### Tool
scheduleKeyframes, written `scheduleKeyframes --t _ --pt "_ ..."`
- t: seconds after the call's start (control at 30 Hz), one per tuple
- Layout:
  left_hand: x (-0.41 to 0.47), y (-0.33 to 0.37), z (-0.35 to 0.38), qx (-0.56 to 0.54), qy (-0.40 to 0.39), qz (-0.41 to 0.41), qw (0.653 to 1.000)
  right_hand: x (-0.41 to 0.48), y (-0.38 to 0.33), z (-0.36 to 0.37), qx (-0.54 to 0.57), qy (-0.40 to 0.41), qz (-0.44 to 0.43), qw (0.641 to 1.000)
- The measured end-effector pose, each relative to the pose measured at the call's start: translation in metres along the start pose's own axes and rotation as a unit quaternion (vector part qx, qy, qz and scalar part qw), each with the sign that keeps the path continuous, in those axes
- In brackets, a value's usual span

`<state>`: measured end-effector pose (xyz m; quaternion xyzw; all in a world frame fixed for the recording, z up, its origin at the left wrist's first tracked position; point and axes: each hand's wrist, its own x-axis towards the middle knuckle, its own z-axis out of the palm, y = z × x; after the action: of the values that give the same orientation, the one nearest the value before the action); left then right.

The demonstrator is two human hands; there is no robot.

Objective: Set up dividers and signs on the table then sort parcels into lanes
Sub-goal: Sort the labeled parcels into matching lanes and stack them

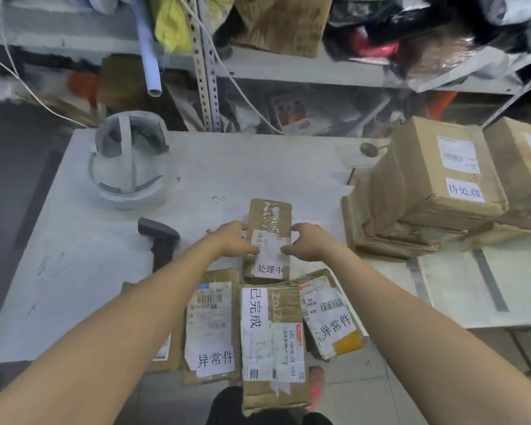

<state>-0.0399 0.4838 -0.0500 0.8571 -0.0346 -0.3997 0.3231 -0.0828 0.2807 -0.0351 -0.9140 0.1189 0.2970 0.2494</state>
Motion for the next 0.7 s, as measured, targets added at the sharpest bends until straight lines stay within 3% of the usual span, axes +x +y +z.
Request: scheduleKeyframes --t 0.17,0.4,0.7 --pt "0.014 -0.001 0.006 -0.115 0.021 0.026 0.993 0.009 0.002 0.007 0.156 0.026 0.004 0.987" --pt "0.018 0.005 0.002 -0.182 0.085 0.065 0.977 0.013 0.000 0.010 0.379 0.049 0.017 0.924" --pt "-0.010 0.050 -0.036 -0.224 0.162 0.163 0.947 -0.010 -0.024 -0.034 0.426 0.153 -0.073 0.889"
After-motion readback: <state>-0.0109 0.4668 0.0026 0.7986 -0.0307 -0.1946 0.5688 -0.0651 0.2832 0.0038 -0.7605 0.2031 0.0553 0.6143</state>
